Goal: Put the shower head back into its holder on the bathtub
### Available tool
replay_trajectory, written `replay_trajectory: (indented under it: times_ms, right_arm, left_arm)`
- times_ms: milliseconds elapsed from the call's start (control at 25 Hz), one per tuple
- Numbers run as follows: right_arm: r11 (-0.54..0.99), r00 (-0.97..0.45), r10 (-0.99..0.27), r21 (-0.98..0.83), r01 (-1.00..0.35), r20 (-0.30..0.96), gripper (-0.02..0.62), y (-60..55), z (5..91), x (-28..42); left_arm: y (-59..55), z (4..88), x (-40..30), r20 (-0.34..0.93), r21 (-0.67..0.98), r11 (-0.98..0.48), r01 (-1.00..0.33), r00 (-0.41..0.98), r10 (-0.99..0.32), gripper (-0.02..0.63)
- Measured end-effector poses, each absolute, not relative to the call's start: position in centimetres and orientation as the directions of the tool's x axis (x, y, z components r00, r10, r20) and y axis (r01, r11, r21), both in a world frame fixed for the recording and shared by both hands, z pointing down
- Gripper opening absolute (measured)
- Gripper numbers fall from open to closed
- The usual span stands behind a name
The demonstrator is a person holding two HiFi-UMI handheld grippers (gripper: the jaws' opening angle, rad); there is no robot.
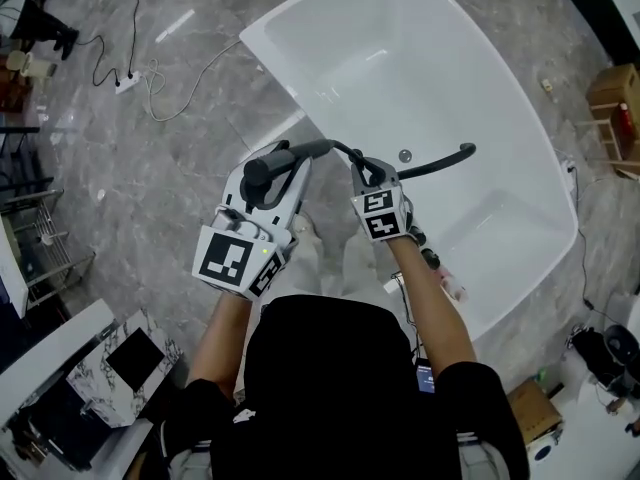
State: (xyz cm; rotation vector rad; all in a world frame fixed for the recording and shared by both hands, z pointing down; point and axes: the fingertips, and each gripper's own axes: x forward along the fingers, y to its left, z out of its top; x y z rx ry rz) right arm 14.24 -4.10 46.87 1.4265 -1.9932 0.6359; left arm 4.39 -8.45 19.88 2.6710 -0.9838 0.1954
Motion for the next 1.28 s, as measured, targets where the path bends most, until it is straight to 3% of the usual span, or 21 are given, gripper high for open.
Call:
replay_trajectory:
  times_ms: [480,880,1280]
  right_arm:
    - [0.331,-0.228,-0.576,-0.031,-0.943,0.785,0.06,-0.6,52.6,14.1]
    - [0.235,-0.222,-0.612,-0.093,-0.968,0.759,0.058,0.7,52.7,15.8]
    - [0.173,-0.243,-0.573,-0.174,-0.969,0.783,0.026,2.0,54.4,17.3]
  left_arm:
    - [-8.8,26.0,6.0,0.289,0.235,-0.74,-0.63,0.772,-0.566,0.144]
    - [-8.9,31.8,8.7,0.358,0.243,-0.754,-0.61,0.779,-0.515,0.144]
    - [-8.8,38.3,10.5,0.422,0.242,-0.762,-0.6,0.772,-0.474,0.144]
